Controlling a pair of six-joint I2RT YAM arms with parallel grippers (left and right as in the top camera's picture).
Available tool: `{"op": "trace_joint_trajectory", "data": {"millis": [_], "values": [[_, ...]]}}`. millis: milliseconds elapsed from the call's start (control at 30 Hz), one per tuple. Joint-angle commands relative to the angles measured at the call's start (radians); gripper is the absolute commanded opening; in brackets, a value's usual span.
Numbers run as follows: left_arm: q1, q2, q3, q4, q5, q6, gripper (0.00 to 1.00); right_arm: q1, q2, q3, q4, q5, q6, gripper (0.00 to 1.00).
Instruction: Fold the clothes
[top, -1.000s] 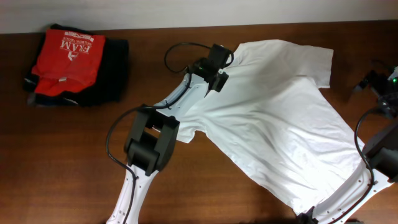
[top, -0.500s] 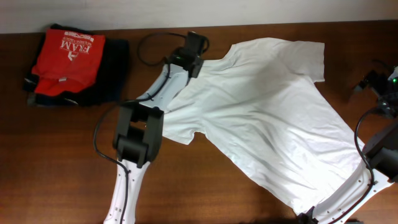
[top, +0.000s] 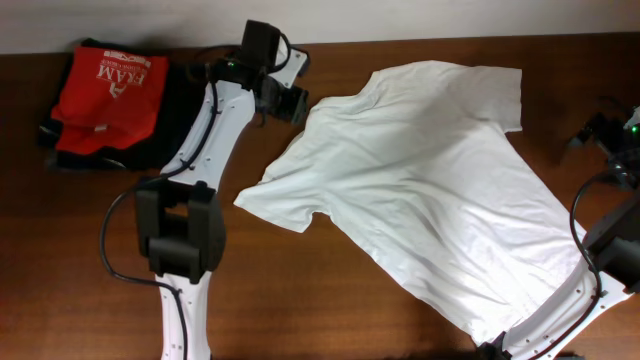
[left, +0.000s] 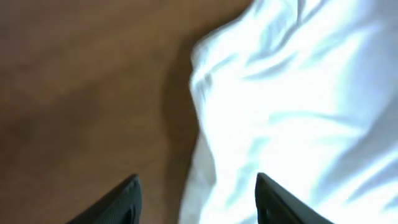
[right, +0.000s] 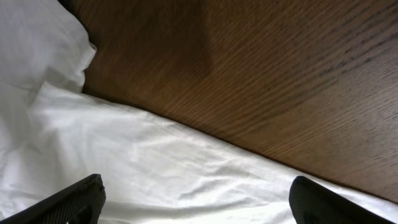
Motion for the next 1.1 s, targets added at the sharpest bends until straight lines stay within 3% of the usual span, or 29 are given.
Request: {"op": "trace_joint_trajectory", "data": {"millis": [0, 200, 267, 333, 767, 867, 967, 1067], "values": [[-0.010, 0.079, -0.003, -0.042, 0.034, 0.016, 0.57, 0.003, -0.010, 0.013, -0.002, 0.002, 0.002, 0.98], [-0.029, 0.143, -0.003, -0.075, 0.034, 0.016, 0.56, 0.003, -0.010, 0.013, -0.002, 0.002, 0.002, 0.98], [-0.029, 0.149, -0.003, -0.063, -0.092, 0.015, 0.38, 0.003, -0.010, 0.013, -0.002, 0.002, 0.002, 0.98], [-0.027, 0.149, -0.003, -0.062, -0.192, 0.015, 0.31, 0.003, -0.010, 0.013, -0.002, 0.002, 0.002, 0.98], [0.016, 0.164, -0.003, -0.068, -0.254, 0.015, 0.33, 0.003, -0.010, 0.013, -0.002, 0.002, 0.002, 0.98], [0.016, 0.164, -0.003, -0.064, -0.126, 0.015, 0.38, 0.003, -0.010, 0.013, -0.002, 0.002, 0.002, 0.98], [0.019, 0.163, 0.009, -0.058, -0.088, 0.016, 0.39, 0.003, -0.010, 0.013, -0.002, 0.002, 0.002, 0.98], [0.040, 0.163, 0.021, -0.064, 0.148, 0.116, 0.39, 0.003, -0.010, 0.013, -0.002, 0.002, 0.002, 0.98]]}}
